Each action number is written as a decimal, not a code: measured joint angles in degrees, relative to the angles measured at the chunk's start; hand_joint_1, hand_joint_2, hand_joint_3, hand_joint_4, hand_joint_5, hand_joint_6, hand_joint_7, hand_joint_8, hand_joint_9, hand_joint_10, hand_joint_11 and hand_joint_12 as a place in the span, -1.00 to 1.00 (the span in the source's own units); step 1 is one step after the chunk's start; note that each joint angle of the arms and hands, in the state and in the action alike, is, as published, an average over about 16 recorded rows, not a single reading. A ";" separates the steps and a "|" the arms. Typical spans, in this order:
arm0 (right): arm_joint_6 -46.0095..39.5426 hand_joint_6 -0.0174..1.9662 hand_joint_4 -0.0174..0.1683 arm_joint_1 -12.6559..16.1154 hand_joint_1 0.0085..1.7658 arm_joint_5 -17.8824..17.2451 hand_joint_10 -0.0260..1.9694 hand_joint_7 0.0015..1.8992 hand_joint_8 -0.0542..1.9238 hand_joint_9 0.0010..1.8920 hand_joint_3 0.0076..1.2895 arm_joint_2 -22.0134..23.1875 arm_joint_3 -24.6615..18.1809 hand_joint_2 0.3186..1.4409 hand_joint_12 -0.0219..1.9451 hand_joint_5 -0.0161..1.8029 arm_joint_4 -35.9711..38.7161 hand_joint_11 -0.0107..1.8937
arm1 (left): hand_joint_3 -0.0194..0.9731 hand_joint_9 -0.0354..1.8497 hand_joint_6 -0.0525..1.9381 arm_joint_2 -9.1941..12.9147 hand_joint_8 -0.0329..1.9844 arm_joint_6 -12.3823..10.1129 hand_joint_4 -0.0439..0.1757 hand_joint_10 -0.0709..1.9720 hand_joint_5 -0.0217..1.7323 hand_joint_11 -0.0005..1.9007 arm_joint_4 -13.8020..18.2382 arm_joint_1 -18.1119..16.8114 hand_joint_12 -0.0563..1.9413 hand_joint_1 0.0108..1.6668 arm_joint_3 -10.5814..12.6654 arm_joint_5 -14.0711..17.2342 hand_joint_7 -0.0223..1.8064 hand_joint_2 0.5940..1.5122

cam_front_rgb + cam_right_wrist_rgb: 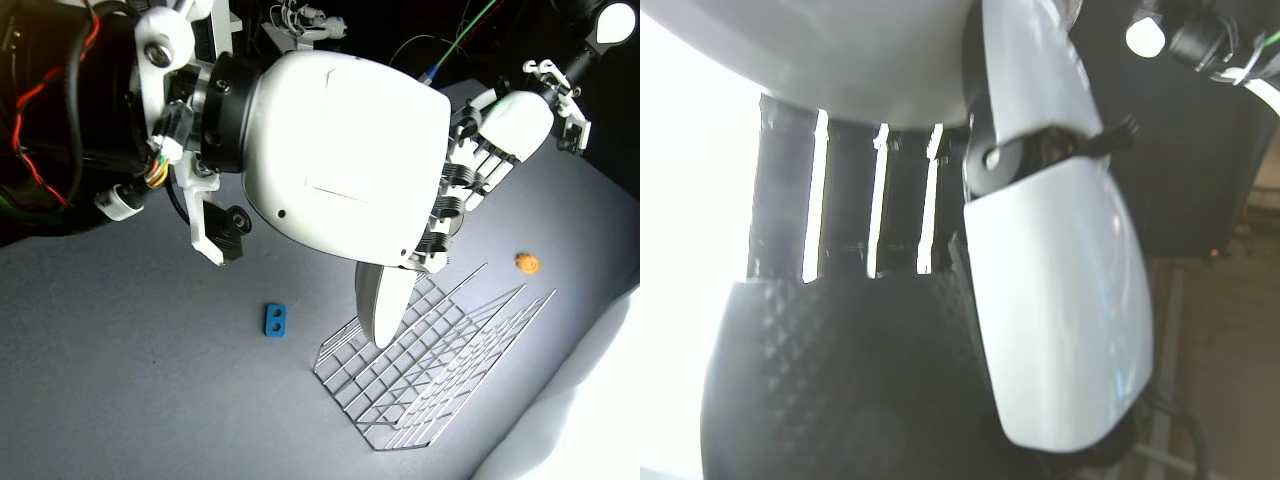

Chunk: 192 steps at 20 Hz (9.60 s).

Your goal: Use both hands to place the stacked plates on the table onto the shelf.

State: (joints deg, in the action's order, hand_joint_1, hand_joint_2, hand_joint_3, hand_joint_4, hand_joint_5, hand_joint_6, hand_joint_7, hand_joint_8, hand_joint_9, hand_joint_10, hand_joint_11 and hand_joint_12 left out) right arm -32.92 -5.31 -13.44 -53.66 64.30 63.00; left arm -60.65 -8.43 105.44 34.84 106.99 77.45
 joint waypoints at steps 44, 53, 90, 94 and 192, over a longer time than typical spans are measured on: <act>3.45 -0.18 -0.90 -11.20 0.45 6.90 -0.18 0.02 -0.26 0.03 -0.99 -17.34 22.79 0.25 0.11 -0.13 -15.78 -0.12 | -0.92 -0.94 -0.94 -1.99 -0.97 2.53 -0.61 -0.92 -0.95 -0.98 -0.98 7.15 -0.97 -0.99 -0.09 -3.39 -0.95 0.26; 4.15 -0.69 -0.86 -9.42 0.18 5.67 -0.75 -0.25 -0.72 -0.20 -0.99 -15.38 20.31 0.29 0.10 -0.38 -15.11 -0.51 | -0.92 -0.94 -0.94 -2.04 -0.97 1.96 -0.60 -0.92 -0.95 -0.98 -0.46 5.11 -0.95 -0.99 0.66 -3.13 -0.95 0.25; 72.77 -0.96 -0.78 -19.11 0.32 1.40 -0.96 -0.99 -0.93 -0.98 -0.99 -16.83 -10.20 0.10 -0.97 -0.96 -23.92 -0.97 | -0.92 -0.94 -0.97 -2.02 -0.97 2.22 -0.69 -0.92 -0.99 -0.98 -3.08 10.56 -0.96 -1.00 0.46 -5.82 -0.96 0.27; 76.18 -0.96 -0.78 -20.86 0.34 1.74 -0.96 -0.99 -0.93 -0.98 -0.99 -21.94 -5.75 0.12 -0.97 -0.96 -27.97 -0.97 | -0.92 -0.94 -0.97 -2.09 -0.97 2.21 -0.71 -0.92 -0.99 -0.98 -3.07 10.69 -0.96 -1.00 0.35 -5.79 -0.96 0.26; 11.45 -0.10 -0.88 -2.19 0.56 8.83 0.01 0.21 -0.30 0.11 -0.99 -1.62 -8.31 0.11 0.09 0.10 -10.31 -0.04 | -0.92 -0.95 -0.94 -1.67 -0.97 -6.58 -0.58 -0.92 -0.95 -0.99 -4.27 -10.65 -0.95 -0.99 5.77 -4.91 -0.96 0.26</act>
State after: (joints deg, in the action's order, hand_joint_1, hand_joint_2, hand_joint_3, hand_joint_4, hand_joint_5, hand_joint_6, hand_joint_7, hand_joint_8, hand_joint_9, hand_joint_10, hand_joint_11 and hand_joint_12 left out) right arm -21.48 -7.50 -4.61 -55.28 55.99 52.69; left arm -62.32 -15.01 101.17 24.18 112.76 72.54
